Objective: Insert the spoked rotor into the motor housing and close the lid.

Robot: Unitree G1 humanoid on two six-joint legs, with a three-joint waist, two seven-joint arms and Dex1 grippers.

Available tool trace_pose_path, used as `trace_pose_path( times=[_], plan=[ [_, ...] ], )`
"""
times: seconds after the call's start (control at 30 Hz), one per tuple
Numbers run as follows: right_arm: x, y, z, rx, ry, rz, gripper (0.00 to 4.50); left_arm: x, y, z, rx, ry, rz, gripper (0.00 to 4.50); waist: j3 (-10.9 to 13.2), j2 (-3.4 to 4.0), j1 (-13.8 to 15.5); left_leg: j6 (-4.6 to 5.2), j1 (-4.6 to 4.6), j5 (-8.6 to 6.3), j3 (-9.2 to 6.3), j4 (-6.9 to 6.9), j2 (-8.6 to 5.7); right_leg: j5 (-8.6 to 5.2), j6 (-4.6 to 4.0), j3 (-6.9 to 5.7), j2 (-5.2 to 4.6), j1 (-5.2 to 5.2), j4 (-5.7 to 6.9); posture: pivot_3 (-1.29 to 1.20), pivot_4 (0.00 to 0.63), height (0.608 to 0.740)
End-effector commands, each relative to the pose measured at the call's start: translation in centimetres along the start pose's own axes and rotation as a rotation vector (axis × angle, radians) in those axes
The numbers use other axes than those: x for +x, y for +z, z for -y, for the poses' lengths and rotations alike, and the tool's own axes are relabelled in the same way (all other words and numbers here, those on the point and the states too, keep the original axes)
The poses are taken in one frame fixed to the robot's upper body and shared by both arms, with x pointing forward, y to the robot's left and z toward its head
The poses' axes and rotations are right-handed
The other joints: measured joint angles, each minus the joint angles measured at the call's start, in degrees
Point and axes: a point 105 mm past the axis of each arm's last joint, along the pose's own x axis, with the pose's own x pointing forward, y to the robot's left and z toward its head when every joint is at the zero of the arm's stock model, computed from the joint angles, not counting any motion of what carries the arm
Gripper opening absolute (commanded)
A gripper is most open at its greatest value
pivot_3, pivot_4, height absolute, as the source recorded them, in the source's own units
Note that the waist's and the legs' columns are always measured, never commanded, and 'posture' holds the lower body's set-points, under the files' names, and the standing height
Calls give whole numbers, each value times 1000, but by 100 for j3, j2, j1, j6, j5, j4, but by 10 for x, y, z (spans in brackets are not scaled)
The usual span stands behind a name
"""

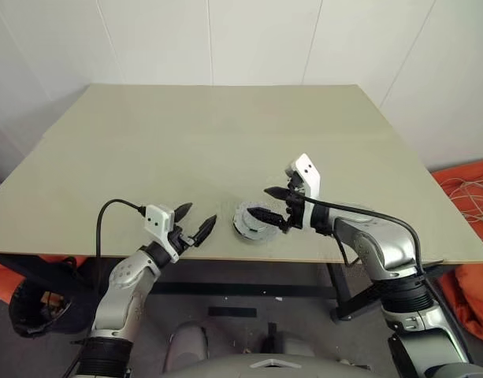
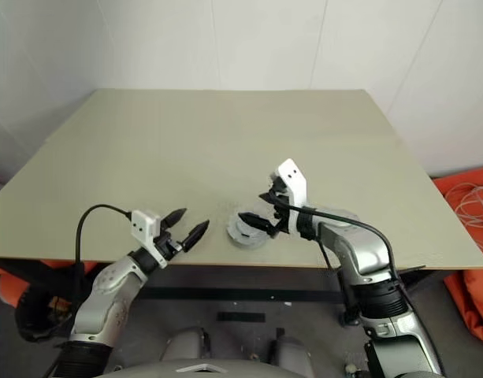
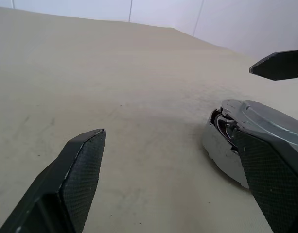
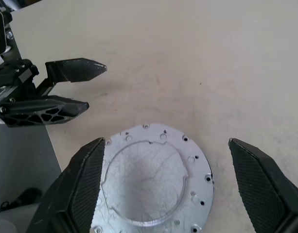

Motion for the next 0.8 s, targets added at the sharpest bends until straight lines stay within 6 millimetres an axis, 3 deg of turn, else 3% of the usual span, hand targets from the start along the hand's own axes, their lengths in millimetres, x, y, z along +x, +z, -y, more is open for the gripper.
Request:
trace_pose_path(
  times=[0.03,0.3,0.8],
  plan=[
    [-6,10,-7,-61,63,27,4475,0,10,-5,29,-1,29,4500,0,0,-3,0,0,0,0,0,0,-2,3,0,0,0,0,0,0,740],
    [2,6,-9,-114,109,9,4475,-2,7,-10,29,2,24,4500,0,0,0,1,0,0,1,0,-1,5,-9,1,-1,0,0,0,0,740],
    [21,-8,-8,-116,158,-28,4475,1,14,-2,38,10,41,4500,0,0,-2,1,-3,0,1,1,-1,6,-11,0,-1,-2,0,0,0,740]
  ],
)
